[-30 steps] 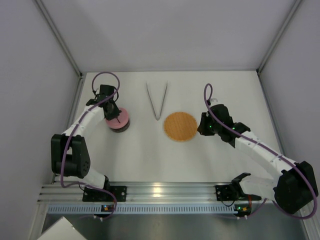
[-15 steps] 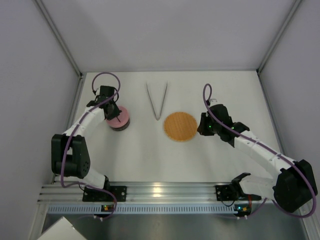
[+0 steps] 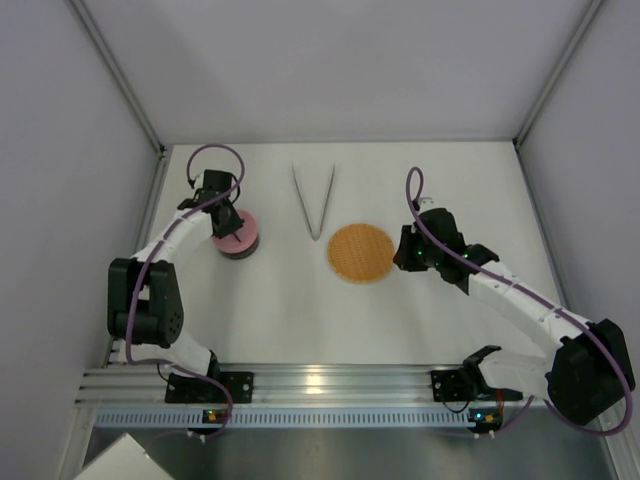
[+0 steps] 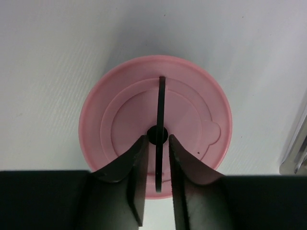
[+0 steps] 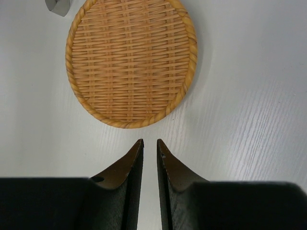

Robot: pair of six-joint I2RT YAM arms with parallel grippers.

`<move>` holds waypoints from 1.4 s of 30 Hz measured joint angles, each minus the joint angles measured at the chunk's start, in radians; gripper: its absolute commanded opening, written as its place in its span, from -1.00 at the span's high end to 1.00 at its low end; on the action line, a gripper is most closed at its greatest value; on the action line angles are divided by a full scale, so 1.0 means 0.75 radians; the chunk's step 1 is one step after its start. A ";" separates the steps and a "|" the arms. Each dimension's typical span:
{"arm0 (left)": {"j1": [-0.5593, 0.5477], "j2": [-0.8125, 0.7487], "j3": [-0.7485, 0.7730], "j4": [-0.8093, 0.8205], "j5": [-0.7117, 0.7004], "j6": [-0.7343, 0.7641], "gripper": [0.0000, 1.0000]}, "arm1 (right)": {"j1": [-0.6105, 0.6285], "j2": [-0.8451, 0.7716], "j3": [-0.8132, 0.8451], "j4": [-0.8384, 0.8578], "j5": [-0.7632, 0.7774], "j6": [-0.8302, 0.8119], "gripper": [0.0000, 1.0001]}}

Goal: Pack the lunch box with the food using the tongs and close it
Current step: Close the box lid on the packing box, then reset both arms

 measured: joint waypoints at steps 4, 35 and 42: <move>0.000 0.019 0.017 0.001 -0.006 0.006 0.17 | 0.000 0.000 0.000 0.001 -0.009 0.000 0.67; -0.001 -0.323 0.183 -0.209 0.190 0.099 -0.60 | 0.000 -0.017 -0.003 0.009 -0.012 0.001 0.61; -0.018 -0.755 -0.018 -0.185 0.408 0.229 -0.97 | 0.000 -0.193 -0.017 0.012 -0.007 0.016 0.22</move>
